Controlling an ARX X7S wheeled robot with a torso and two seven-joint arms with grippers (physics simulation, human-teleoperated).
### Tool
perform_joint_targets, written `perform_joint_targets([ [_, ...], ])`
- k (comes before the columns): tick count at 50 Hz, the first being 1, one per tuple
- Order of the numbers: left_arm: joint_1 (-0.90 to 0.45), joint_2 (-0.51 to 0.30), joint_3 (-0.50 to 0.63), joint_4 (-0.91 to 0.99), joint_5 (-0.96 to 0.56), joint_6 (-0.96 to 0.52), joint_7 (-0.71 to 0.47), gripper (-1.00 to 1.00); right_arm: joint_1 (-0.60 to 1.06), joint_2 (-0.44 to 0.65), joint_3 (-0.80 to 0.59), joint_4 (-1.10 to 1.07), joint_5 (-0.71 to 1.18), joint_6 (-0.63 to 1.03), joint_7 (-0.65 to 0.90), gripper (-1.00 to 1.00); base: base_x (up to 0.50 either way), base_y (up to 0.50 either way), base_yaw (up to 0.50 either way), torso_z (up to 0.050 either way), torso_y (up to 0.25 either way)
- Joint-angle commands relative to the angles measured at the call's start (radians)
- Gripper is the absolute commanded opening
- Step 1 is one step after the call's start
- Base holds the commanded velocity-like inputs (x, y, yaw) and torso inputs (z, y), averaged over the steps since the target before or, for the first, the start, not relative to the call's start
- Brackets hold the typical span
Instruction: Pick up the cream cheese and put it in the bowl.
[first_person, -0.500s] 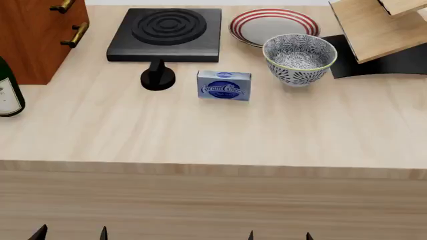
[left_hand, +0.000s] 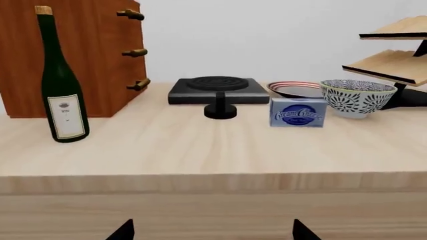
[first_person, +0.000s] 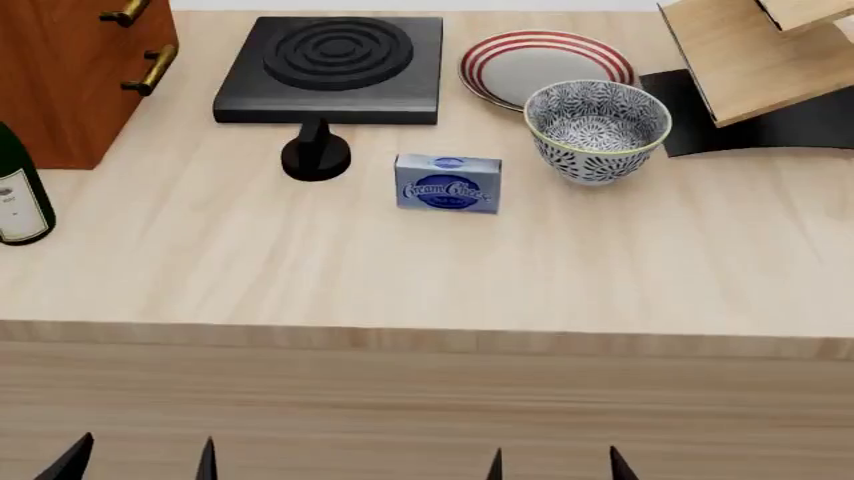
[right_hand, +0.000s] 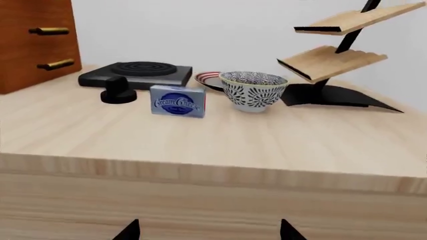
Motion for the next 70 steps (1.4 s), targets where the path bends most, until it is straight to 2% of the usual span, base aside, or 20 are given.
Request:
perform_joint_targets([
  [1,-0.016,-0.028,0.030,0.141,-0.021,-0.135,-0.021,1.00,0.027,0.040,-0.028,-0.126,-0.001,0.159,0.008,1.00,0.00,0.00,0.00,0.000,0.000],
  [17,-0.107,-0.067,0.067,0.347,-0.016,-0.373,-0.049,1.00,0.116,0.091,-0.058,-0.342,-0.002,0.401,-0.008,1.00,0.00,0.00,0.00,0.000,0.000],
  [27,-0.170,-0.083,0.093,0.448,-0.009,-0.497,-0.063,1.00,0.186,0.109,-0.052,-0.416,0.013,0.490,-0.021,1.00,0.00,0.00,0.00,0.000,0.000],
  [70,-0.172,-0.124,0.133,0.508,-0.011,-0.505,-0.101,1.00,0.211,0.140,-0.060,-0.462,0.025,0.518,0.006,1.00,0.03,-0.01,0.00,0.000,0.000],
])
